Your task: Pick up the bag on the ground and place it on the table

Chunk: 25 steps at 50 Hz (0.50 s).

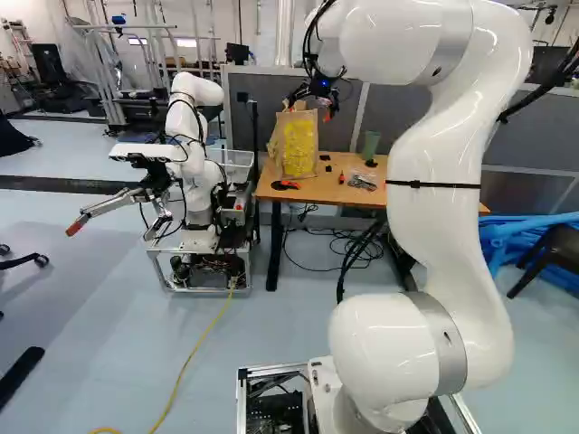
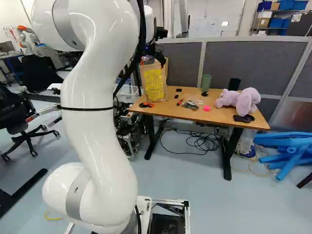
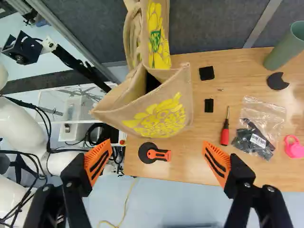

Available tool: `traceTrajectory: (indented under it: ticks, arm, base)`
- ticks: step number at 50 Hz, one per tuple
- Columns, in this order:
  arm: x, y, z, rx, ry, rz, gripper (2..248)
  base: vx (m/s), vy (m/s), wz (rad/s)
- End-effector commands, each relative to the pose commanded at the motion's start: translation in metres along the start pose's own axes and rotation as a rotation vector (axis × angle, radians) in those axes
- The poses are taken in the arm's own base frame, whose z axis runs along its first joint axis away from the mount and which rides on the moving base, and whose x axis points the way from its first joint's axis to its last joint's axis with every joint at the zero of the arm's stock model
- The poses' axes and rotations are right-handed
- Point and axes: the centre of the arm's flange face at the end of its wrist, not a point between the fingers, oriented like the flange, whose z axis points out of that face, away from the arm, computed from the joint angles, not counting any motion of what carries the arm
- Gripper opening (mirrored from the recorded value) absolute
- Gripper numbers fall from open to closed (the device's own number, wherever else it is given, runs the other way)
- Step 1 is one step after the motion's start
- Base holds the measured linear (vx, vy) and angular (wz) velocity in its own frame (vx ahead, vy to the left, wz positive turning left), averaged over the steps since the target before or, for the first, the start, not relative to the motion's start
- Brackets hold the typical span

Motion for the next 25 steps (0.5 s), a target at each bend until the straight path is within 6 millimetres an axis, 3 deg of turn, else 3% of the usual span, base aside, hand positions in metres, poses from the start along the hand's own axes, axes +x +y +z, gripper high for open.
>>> traceTrajectory:
  ticks: [25]
  arm:
    - [-0.075, 0.012, 0.011, -0.031, 0.125, -0.037, 247]
  base:
    - [0.0, 0.0, 0.0]
